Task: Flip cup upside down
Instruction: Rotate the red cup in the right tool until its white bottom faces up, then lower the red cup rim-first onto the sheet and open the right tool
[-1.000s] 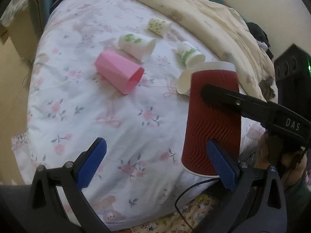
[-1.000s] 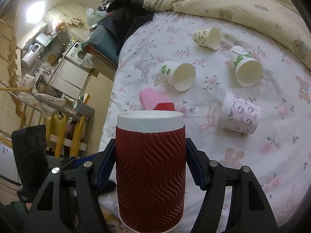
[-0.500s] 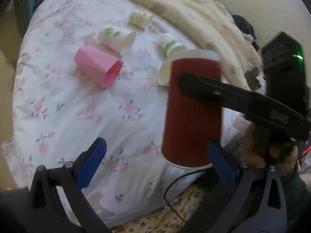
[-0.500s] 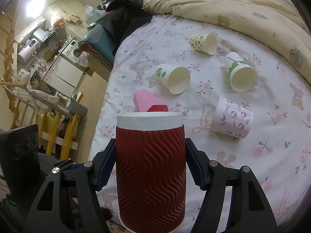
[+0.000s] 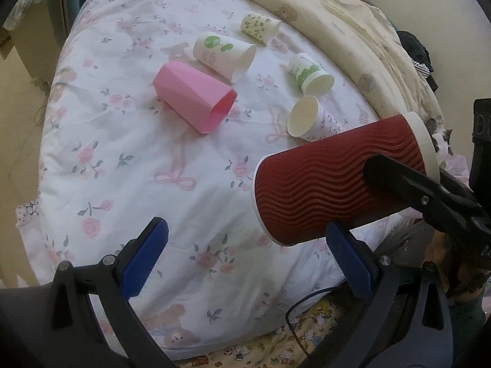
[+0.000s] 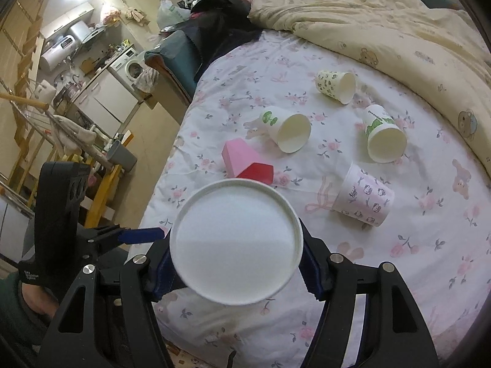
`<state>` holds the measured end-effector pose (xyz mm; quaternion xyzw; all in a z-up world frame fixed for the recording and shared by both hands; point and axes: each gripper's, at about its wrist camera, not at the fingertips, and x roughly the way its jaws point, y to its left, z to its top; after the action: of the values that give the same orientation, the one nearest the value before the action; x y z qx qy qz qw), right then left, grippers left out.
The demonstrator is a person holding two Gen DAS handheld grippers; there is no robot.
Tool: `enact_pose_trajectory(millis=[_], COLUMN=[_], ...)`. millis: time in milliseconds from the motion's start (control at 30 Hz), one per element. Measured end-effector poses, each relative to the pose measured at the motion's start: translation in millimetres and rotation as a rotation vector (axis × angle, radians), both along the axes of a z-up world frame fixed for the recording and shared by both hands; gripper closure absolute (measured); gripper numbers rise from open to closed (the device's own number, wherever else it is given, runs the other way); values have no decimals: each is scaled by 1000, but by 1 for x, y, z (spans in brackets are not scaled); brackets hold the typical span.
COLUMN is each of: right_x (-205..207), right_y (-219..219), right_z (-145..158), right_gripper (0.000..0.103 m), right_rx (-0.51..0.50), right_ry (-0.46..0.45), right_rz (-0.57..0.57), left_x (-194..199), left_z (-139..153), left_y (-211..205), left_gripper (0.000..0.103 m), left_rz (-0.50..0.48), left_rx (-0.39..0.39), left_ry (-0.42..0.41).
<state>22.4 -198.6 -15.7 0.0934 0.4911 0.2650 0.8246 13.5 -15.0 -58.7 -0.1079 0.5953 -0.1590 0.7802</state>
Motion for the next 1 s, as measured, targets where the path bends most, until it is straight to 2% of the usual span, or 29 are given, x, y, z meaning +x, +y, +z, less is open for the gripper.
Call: enact_pose_trajectory(millis=[133,200,300,433,567,667,900,1000], right_x=[3,10,25,46,62,69,78,81], right_y=[1,2,6,18,35,51,59,55], right_z=[0,1,-1,-13,-29,-44,-67,-70], right_gripper=[34,34,34,34,34,34,33,32], right_rx=[-32,-66,-144,-219,-277,-371,-387,-364], right_ry=[-13,-27,-55,-75,-90,-118,-102,-91], right_rz=[-15,-21,-16,-5,12,38,40,17], left_x=[1,3,6,7,11,10,11,14], left_z=[2,2,3,3,-8,-8,-4,-6], left_y=[5,16,30,37,50,48,37,35], left_gripper=[2,2,2,2,1,1,1,1], left_rz=[17,69,125,168,200,194,166,165], left_rx=[70,112,132,252,194,203,224,231], left_ry=[-30,-37,-45,-94,-23,-21,-45,-36])
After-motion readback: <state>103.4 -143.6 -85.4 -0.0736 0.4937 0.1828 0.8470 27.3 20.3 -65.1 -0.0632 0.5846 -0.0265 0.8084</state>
